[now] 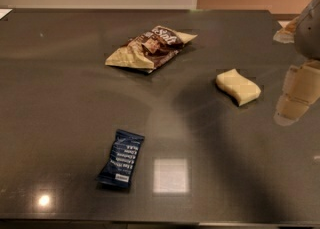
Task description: Pick rxbar blueberry
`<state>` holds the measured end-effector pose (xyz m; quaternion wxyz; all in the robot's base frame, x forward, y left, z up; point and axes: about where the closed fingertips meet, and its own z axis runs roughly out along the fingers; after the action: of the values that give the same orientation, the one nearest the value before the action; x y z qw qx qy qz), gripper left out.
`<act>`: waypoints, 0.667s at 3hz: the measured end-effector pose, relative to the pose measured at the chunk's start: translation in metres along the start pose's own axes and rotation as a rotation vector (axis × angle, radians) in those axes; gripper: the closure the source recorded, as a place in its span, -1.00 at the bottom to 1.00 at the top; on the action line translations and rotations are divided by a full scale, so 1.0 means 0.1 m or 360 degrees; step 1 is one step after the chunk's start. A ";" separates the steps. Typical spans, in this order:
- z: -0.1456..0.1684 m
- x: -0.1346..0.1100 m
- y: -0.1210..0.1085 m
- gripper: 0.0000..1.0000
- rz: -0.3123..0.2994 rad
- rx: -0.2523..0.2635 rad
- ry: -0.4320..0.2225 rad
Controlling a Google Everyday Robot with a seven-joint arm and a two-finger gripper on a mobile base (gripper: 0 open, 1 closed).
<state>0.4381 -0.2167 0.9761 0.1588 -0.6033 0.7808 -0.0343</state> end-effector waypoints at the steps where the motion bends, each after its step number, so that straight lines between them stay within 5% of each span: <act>1: 0.00 0.00 0.00 -1.00 0.0000 0.0000 0.0000; 2: 0.01 -0.09 -0.03 -1.00 -0.0004 -0.0022 -0.0055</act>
Offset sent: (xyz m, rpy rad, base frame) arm 0.0118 0.0166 -0.0020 0.0850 0.0337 0.0346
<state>0.4434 -0.2092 0.9774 0.1680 -0.6059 0.7774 -0.0186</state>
